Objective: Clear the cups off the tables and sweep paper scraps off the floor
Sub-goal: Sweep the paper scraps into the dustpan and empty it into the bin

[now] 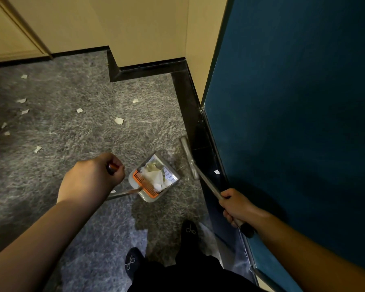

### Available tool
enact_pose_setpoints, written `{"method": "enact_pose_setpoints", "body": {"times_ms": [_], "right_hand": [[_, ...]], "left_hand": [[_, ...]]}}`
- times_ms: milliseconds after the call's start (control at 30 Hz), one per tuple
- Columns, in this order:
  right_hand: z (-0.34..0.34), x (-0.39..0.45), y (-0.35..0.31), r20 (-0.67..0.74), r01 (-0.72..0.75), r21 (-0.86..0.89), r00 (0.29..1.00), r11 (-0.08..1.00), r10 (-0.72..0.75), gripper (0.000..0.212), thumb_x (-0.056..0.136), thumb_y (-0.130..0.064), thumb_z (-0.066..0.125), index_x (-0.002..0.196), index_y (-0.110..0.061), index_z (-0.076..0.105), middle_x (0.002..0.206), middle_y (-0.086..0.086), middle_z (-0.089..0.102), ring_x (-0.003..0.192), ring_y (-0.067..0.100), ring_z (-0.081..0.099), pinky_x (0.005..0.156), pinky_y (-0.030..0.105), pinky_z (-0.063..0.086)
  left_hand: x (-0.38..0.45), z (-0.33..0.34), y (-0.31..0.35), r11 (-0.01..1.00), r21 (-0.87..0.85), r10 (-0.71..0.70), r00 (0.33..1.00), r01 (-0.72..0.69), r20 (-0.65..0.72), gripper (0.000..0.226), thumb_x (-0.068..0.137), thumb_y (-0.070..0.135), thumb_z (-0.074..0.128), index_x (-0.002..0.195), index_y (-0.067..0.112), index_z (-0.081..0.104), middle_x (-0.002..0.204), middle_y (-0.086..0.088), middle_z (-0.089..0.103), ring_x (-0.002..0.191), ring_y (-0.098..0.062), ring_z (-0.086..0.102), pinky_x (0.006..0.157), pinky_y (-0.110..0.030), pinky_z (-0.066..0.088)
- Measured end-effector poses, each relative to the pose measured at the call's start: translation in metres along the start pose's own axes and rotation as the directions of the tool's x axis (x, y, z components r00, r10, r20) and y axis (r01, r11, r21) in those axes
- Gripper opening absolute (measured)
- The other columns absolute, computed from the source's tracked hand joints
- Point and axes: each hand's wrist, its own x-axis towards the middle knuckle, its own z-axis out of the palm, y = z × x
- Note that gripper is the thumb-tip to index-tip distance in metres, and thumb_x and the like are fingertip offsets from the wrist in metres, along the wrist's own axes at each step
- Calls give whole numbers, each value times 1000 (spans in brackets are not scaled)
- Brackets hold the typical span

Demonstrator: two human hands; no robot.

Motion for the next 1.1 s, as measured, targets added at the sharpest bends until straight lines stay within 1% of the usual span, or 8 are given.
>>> {"method": "enact_pose_setpoints", "body": {"times_ms": [133,267,433,567,700,800,867,1100], "right_hand": [[-10,4,4,-56,-24,-25,998,999,23,3,95,-10,46,93,-13,47,44,4,50,30,13,44,33,18,35],[-22,14,5,-99,-78,-95,993,992,69,11,97,-7,44,105,-3,50,55,13,51,40,21,48,37,23,37],[-28,35,-7,-106,-125,-177,989,976,107,13,93,0,42,92,2,54,70,20,57,52,25,52,47,30,42],[-27,49,-21,-30,-54,-209,998,976,49,21,92,-1,42,73,0,52,53,15,55,45,24,51,43,27,42],[-20,55,-29,94,-18,-90,995,996,27,12,95,-7,39,88,-3,48,37,6,45,30,18,41,36,21,36],[-10,52,-33,101,2,4,995,1000,-2,21,95,-8,41,109,8,43,45,8,38,34,15,36,37,19,32],[-4,49,-38,102,19,17,995,1000,-21,31,97,-10,43,123,6,40,49,7,37,34,13,36,37,19,31],[0,35,-72,94,114,-71,990,991,-107,20,97,-9,43,114,-1,50,53,12,44,34,15,41,34,20,35]], "left_hand": [[-1,0,4,1000,-12,-7,1000,7,-7,12,78,34,74,74,34,63,68,5,69,74,-29,68,60,-32,49],[-4,-2,7,998,-59,-35,999,35,3,11,77,33,74,74,32,63,69,4,69,75,-28,68,66,-37,54],[-7,-4,5,992,-101,-81,997,79,-11,13,78,32,75,73,32,63,64,12,65,73,-23,68,63,-34,51],[-7,-5,4,986,-126,-108,994,104,-24,10,78,31,74,74,29,65,64,12,66,72,-22,68,64,-34,53],[-6,-6,2,985,-120,-129,991,125,-32,11,77,32,75,74,29,65,67,7,68,74,-24,69,66,-37,54],[-7,-7,0,986,-108,-131,991,126,-36,12,77,32,75,73,31,64,65,10,67,74,-24,69,66,-36,54],[-8,-8,-2,985,-102,-145,989,141,-31,12,77,33,75,73,32,64,66,10,67,75,-24,70,68,-36,54],[-8,-18,-22,978,-92,-194,980,189,-50,10,77,34,75,76,32,65,68,5,69,76,-27,69,67,-38,54]]}}
